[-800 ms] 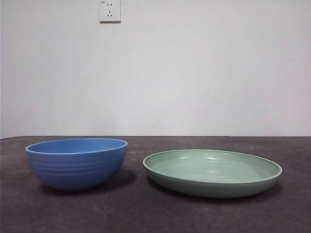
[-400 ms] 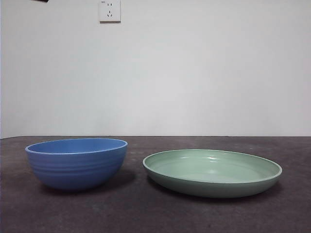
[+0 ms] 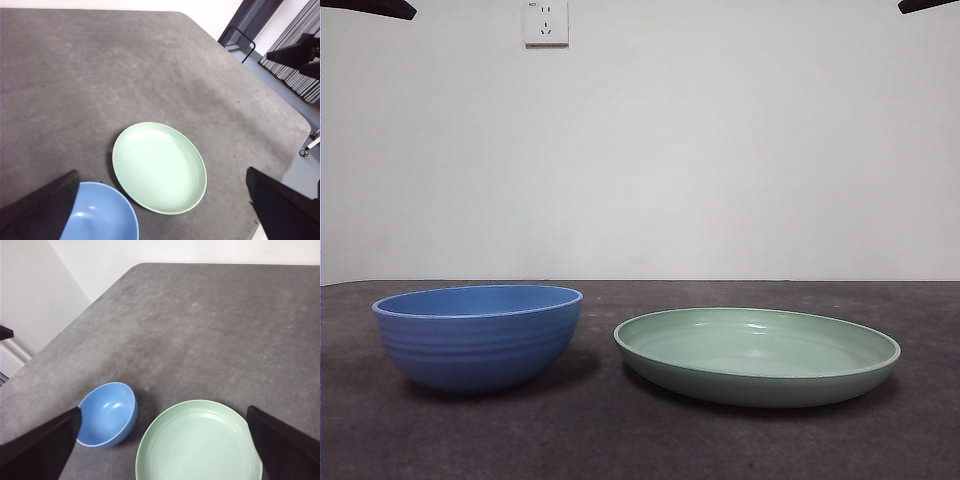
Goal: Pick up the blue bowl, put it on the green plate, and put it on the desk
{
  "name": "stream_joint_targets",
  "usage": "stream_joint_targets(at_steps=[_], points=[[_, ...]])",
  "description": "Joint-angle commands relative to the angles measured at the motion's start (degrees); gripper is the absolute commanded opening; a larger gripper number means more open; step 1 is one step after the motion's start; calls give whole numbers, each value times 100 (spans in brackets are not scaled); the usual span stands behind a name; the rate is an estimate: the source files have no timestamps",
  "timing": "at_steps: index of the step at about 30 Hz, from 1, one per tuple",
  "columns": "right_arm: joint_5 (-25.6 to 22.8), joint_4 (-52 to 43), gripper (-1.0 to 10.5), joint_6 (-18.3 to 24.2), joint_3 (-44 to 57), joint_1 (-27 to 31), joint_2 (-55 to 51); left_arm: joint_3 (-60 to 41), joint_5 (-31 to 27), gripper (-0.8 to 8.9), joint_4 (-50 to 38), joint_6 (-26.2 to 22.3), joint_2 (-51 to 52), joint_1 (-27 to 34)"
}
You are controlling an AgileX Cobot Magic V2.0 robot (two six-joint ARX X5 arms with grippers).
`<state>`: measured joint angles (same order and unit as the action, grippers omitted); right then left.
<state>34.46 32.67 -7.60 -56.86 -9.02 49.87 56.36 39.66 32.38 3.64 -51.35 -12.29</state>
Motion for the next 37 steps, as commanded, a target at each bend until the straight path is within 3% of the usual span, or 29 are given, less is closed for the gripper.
stream_joint_targets(at_steps=[1,5,10,16,37], points=[[9,-42,587,52,-98,-24,22,155,-4,531,-44,-131,-42,-20],[9,-42,587,50,-98,-24,22,155,-634,531,136,319,-162,15],[7,-42,587,55,-98,-24,22,155,-1176,531,787,509,-629,157],[7,-42,587,52,-98,-24,22,155,-1182,531,1351,446,-1552,225],[7,-9,587,44,-98,-24,22,155,-1185,496,804,428,-3766,210]])
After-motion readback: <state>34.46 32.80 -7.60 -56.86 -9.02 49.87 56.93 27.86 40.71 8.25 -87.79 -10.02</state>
